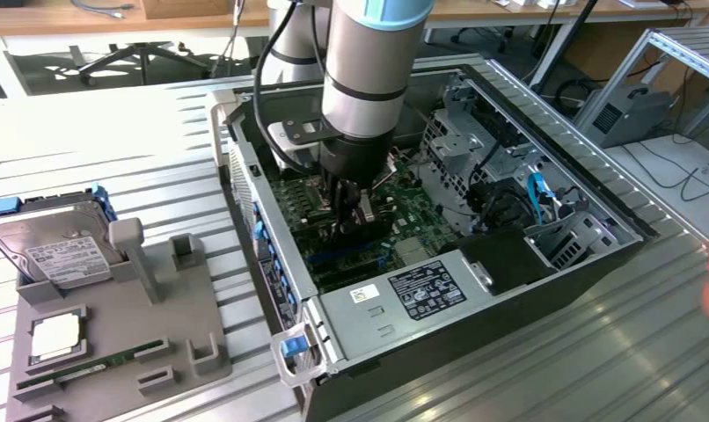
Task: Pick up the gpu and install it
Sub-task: 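Insert the gpu into the slot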
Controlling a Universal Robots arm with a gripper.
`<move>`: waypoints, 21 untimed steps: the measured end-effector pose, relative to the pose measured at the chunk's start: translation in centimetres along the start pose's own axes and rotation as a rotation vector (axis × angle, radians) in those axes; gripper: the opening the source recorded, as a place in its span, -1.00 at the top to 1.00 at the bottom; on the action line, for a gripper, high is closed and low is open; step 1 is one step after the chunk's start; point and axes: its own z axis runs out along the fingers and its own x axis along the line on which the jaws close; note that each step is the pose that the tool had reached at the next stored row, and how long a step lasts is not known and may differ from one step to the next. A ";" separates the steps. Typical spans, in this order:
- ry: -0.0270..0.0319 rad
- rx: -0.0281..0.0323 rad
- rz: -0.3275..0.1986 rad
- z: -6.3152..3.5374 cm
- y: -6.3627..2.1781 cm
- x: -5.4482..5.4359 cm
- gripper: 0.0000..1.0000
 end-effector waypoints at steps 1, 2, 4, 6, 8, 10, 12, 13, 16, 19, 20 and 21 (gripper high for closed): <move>0.0000 0.0000 0.000 0.00 0.00 0.0 0.46; -0.0001 0.0000 0.000 0.00 0.00 0.0 0.46; 0.0000 0.0000 0.000 0.00 0.00 0.0 0.46; -0.0001 0.0000 0.000 0.00 0.00 0.0 0.46; 0.0000 0.0000 0.000 0.00 0.00 0.0 0.46; -0.0001 0.0000 0.000 0.00 0.00 0.0 0.46; 0.0043 0.0004 0.000 0.05 -0.01 0.0 0.46; 0.0051 0.0003 0.000 0.07 -0.01 0.0 0.46; 0.0056 0.0001 0.000 0.16 -0.03 -0.1 0.46; 0.0056 0.0000 0.000 0.22 -0.09 -0.1 0.46; 0.0058 -0.0001 0.000 0.24 -0.13 -0.1 0.46; 0.0060 -0.0001 0.000 0.27 -0.15 -0.1 0.46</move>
